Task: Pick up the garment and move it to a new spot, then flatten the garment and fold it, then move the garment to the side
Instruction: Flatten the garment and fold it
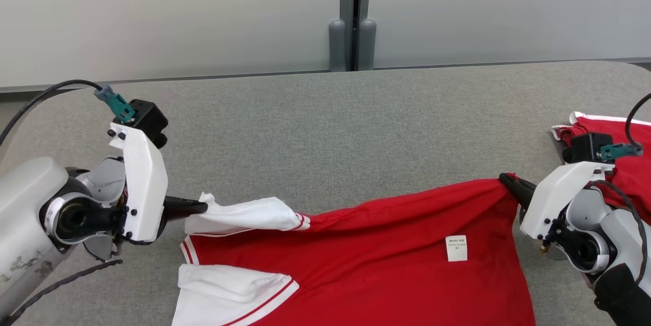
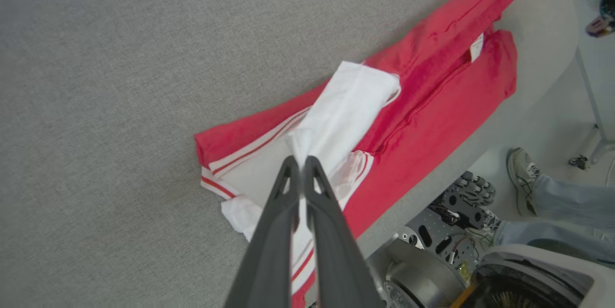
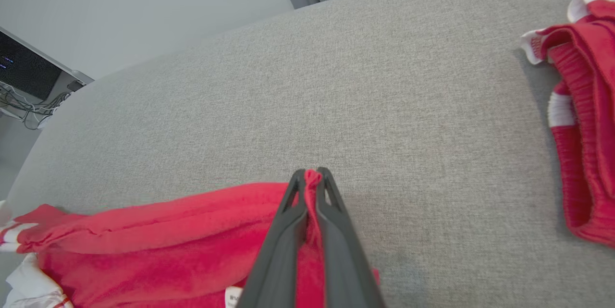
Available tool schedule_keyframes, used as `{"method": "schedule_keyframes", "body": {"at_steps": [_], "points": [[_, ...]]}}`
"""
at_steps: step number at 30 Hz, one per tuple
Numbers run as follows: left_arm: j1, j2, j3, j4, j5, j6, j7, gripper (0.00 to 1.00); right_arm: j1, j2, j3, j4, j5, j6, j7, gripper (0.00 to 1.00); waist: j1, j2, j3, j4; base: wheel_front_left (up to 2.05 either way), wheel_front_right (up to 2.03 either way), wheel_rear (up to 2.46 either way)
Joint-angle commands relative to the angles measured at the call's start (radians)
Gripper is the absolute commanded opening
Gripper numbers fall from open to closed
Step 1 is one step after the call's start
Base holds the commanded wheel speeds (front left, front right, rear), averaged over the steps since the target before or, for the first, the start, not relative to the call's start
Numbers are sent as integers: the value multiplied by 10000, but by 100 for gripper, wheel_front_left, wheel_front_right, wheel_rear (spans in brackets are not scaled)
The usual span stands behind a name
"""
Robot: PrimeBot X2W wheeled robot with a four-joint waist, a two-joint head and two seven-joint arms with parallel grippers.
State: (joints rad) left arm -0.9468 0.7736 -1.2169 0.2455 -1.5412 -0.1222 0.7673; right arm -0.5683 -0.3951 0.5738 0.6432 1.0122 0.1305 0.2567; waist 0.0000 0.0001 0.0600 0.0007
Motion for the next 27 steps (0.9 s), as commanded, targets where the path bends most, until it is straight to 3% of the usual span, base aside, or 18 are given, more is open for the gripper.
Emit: {"method": "schedule_keyframes", "body": {"at_steps": [1,10,15,21,27], "points": [[102,21,-2,-77,-24,36,44,0,56,-86,35,39,69,7,44,0,0,-1,-16,29,0,0,0],[405,357,-222,-1340,-293,535,940,0,-250,-584,660,-255,282,5,387,0,0,-1,112,95,0,0,0],[531,573,-261,-1827,-412,802,1199,0,-247,-1321,1262,-829,630,5,1144,0,0,-1,200,192,0,0,0],[783,726,-314,-2199,-679,970,1477,0,-275,-2074,1998,-1577,982,5,1798,0,0,-1,283,277,0,0,0],[912,808,-375,-2360,-724,1080,1794,0,-342,-2303,2523,-1821,1274,5,2213,0,0,-1,300,307,0,0,0]]}}
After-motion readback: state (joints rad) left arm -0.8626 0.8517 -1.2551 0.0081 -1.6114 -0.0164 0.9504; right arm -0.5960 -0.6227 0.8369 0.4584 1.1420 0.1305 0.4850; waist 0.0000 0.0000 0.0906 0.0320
